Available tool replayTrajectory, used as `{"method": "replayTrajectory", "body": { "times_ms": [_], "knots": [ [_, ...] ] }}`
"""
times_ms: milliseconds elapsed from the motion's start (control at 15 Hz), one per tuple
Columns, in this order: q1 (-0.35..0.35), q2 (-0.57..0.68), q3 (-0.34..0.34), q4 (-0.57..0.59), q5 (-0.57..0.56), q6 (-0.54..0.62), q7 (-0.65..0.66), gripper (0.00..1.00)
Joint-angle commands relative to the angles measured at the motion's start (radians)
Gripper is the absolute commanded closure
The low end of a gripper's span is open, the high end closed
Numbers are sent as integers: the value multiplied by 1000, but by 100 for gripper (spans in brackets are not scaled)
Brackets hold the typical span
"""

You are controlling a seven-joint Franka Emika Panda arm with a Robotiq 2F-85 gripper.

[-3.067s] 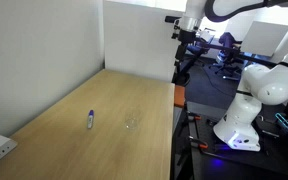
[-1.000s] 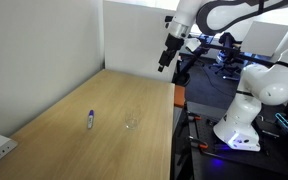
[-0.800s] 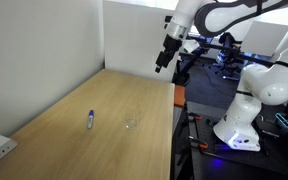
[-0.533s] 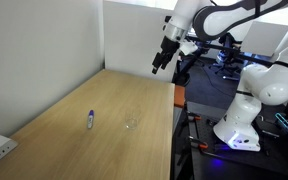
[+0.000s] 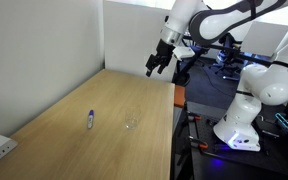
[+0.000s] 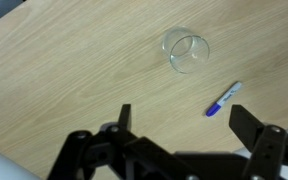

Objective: Take the marker from the table and place it in the glass cup

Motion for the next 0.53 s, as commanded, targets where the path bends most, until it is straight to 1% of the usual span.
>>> {"method": "replayTrajectory", "body": {
  "times_ms": [0,267,333,400,467],
  "knots": [
    [9,63,19,36,45,51,48,0],
    [23,131,27,69,58,90,73,0],
    [36,145,19,77,73,92,55,0],
    [23,98,16,42,37,69,52,0],
    [26,109,16,47,38,70,52,0]
  ]
}}
